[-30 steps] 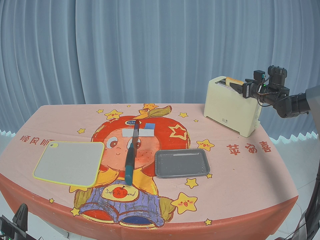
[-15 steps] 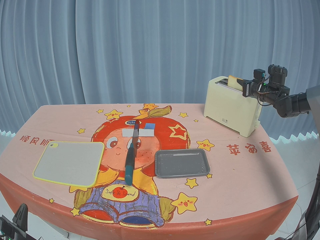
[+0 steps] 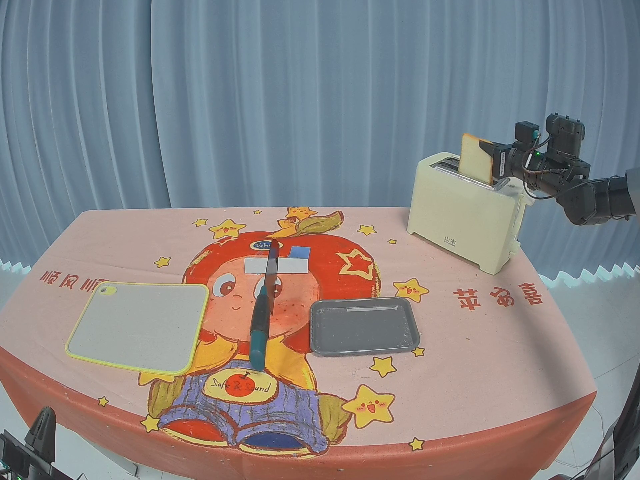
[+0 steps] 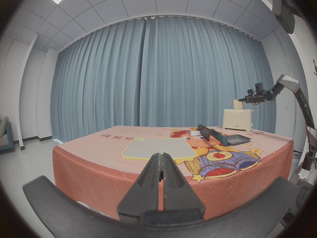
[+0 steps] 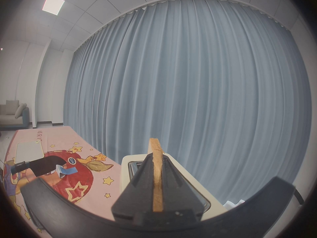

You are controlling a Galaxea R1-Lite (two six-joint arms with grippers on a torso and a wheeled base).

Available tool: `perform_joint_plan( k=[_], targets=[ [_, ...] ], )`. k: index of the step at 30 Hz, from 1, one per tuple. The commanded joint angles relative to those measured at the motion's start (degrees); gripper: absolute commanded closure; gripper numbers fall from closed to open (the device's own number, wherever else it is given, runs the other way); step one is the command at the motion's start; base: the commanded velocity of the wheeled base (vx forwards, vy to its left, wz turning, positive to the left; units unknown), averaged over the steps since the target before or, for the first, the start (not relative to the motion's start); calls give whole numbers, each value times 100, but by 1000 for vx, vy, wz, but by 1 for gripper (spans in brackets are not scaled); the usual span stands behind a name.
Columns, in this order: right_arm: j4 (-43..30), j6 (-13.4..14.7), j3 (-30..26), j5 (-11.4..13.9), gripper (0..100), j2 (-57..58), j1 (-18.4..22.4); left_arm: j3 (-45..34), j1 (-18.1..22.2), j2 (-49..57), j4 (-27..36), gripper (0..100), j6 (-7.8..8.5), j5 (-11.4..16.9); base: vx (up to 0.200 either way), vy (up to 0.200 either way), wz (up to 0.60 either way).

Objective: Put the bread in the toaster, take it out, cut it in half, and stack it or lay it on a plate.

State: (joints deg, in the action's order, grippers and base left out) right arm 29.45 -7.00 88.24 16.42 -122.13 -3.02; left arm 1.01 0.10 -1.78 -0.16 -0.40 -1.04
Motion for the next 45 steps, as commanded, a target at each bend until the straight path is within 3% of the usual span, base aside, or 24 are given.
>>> perform_joint_plan(
  k=[1,7,16,23,34,37,40,41,45],
  targets=[
    [-1,-3,-8,1,100,207,-14,-101,-1,-7,-2,100,-4,-2,0,0,0],
    [-1,5,-87,1,100,418,-58,-101,-1,-7,-2,100,-4,-2,0,0,0],
    [69,23,-659,-7,100,1033,-251,-101,-1,-7,-2,100,-4,-2,0,0,0],
    [122,14,-1564,-104,100,1569,-269,-101,-1,-7,-2,100,-4,-2,0,0,0],
    [131,41,-2513,-86,100,2202,-366,-101,-1,-7,-2,100,-4,-2,0,0,0],
    [140,58,-3049,-86,100,2509,-454,-101,-1,-7,-2,100,-4,-2,0,0,0],
    [324,155,-3735,-86,100,2799,-524,-101,-1,-7,-2,100,-4,-2,0,0,0],
    [324,155,-3735,-86,100,2799,-524,-101,-1,-7,-2,100,-4,-2,0,0,0],
    [1150,480,-4297,-95,100,2843,-708,-101,-1,-7,-2,100,-4,-2,0,0,0]
  ],
)
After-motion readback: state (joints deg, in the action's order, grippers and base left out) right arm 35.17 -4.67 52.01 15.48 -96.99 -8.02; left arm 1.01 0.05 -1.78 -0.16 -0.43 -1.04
